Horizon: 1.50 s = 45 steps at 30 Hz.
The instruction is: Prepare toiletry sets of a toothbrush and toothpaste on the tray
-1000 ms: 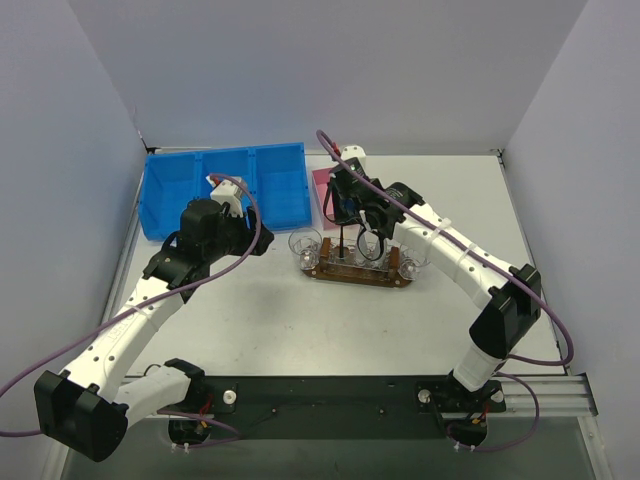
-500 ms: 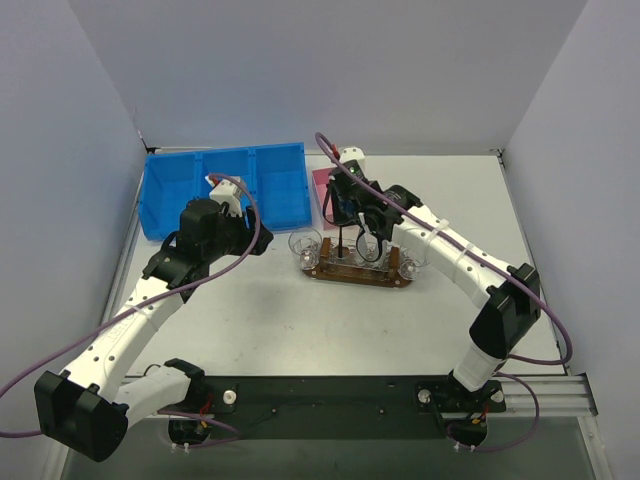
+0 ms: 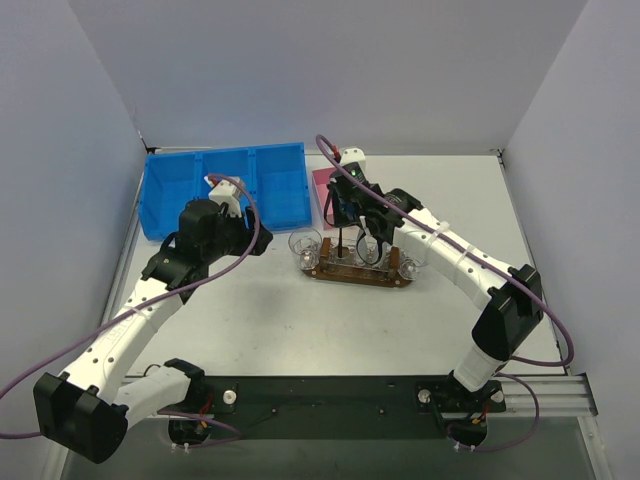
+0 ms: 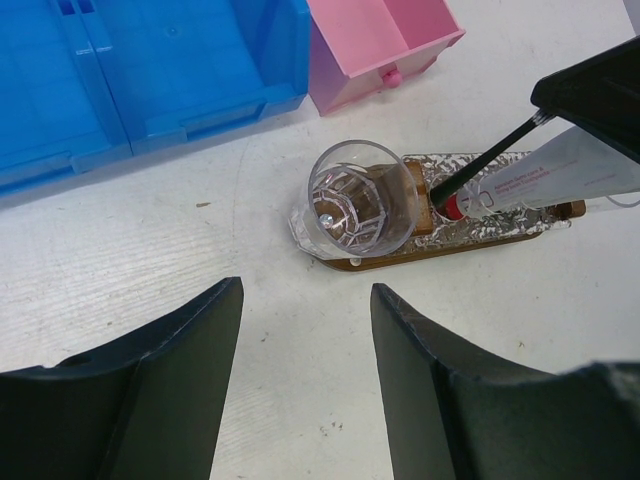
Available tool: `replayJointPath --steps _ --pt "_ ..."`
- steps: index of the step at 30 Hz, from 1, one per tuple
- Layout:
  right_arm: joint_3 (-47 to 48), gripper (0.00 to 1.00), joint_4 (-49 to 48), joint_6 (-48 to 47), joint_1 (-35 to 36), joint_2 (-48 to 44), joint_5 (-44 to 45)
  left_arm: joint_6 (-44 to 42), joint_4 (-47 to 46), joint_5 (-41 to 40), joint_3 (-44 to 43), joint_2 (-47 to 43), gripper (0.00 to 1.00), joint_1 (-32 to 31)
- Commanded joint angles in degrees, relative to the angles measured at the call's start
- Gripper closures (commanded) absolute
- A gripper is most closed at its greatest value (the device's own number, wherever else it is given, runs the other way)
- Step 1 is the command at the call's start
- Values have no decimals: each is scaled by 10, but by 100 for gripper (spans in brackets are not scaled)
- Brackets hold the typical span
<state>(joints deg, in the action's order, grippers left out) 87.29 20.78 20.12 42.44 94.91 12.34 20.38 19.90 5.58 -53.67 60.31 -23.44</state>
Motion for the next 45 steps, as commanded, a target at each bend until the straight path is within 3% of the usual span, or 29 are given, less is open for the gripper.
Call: replayJointPath --steps 1,13,19,30,34,40,45 --pt "3 96 23 -1 3 -19 18 0 -26 4 0 -14 36 5" --pt "23 57 30 1 3 -19 26 2 -27 4 1 -17 36 5" --pt "30 51 31 -1 3 -25 30 2 -27 4 1 -17 36 5" --pt "48 49 30 -3 3 -39 33 4 -28 5 -3 -14 36 9" --pt "55 50 30 -7 -1 -52 43 12 -31 11 -9 -13 38 45" --pt "49 51 30 -13 -36 -80 29 -6 -29 20 -45 5 38 174" --pt "40 51 29 -21 -91 -95 -18 -24 7 69 -133 104 37 295"
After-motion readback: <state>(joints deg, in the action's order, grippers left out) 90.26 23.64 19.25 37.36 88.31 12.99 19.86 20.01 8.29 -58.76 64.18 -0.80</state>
